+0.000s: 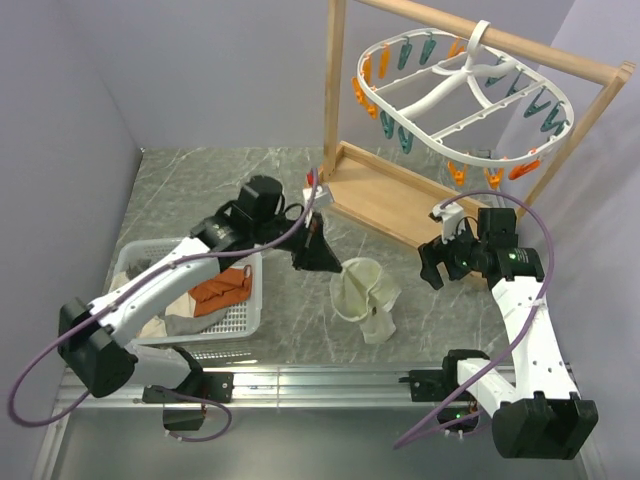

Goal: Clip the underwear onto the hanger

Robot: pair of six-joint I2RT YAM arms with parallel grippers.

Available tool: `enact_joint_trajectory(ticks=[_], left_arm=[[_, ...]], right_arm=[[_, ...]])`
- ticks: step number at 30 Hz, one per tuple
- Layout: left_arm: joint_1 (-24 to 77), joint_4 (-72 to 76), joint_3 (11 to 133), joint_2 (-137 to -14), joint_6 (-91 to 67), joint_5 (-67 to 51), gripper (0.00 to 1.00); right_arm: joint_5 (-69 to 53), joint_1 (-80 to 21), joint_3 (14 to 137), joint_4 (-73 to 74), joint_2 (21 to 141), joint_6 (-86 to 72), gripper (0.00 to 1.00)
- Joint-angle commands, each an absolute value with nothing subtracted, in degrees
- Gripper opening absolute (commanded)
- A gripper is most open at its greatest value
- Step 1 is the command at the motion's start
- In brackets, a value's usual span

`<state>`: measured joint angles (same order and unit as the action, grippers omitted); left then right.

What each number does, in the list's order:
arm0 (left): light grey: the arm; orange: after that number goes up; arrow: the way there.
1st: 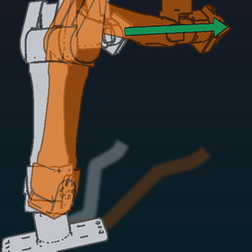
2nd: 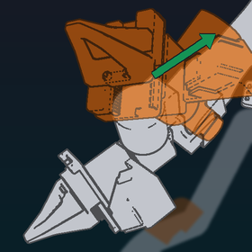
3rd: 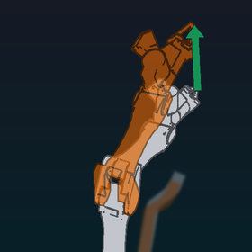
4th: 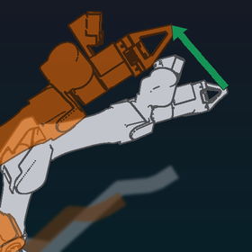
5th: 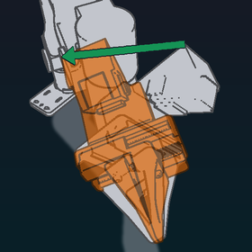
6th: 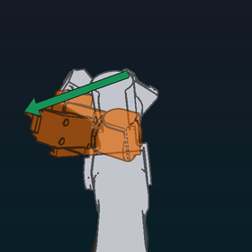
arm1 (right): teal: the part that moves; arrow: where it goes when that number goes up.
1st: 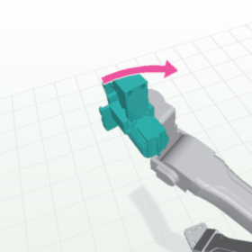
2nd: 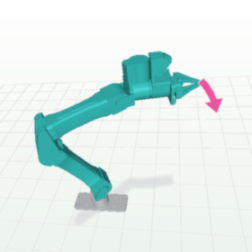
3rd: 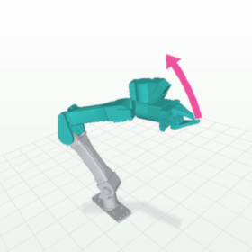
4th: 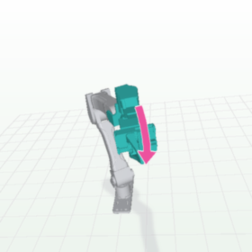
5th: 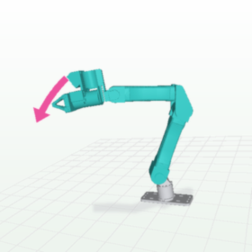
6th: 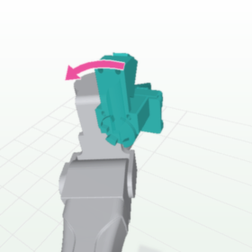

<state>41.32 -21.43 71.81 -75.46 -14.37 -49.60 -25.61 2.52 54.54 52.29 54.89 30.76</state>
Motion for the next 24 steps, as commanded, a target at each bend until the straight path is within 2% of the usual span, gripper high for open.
enact_joint_trajectory(ticks=[1, 4, 7, 9, 10, 13, 15, 16, 17, 20, 21, 24], left_arm=[[37.46, -5.90, 63.74, -76.37, -23.80, -48.52, 0.00], [28.67, -8.05, 59.59, -79.09, -22.95, -47.64, 0.00], [24.17, -15.43, 58.71, -80.86, -10.42, -44.48, 0.00], [24.08, -19.40, 58.80, -81.99, -5.82, -44.56, 0.13], [24.26, -22.38, 59.15, -82.61, -0.84, -44.82, 0.32], [24.43, -33.29, 60.73, -84.28, 8.84, -39.31, 0.57], [23.38, -38.13, 61.43, -83.85, 12.03, -36.31, 0.62], [22.86, -38.75, 61.70, -83.24, 13.17, -36.30, 0.68], [22.16, -38.76, 62.83, -82.62, 13.88, -36.04, 0.77], [22.32, -37.53, 67.65, -81.82, 15.47, -36.56, 0.92], [22.85, -36.14, 69.24, -83.04, 15.38, -34.74, 0.95], [24.95, -39.43, 77.23, -89.87, 16.69, -32.44, 0.95]], right_arm=[[-26.37, 2.81, 56.95, 54.31, 55.19, 32.43, 0.94], [-25.49, 2.81, 56.60, 56.60, 55.98, 33.40, 0.93], [-25.49, 2.72, 56.95, 58.44, 57.56, 34.01, 0.90], [-25.93, 2.64, 57.48, 60.11, 59.31, 34.45, 0.87], [-26.54, 2.03, 57.74, 61.07, 60.02, 34.63, 0.84], [-26.37, -1.56, 58.71, 64.85, 62.84, 34.54, 0.76], [-25.58, -3.59, 59.41, 66.09, 63.72, 32.88, 0.72], [-25.49, -5.17, 59.59, 66.27, 63.89, 32.35, 0.70], [-24.18, -8.49, 59.50, 65.57, 63.81, 30.43, 0.69], [-22.07, -15.70, 59.33, 62.68, 64.24, 26.38, 0.66], [-21.97, -16.86, 59.41, 61.97, 64.60, 25.85, 0.66], [-20.83, -20.47, 58.98, 59.33, 65.91, 23.82, 0.63]])
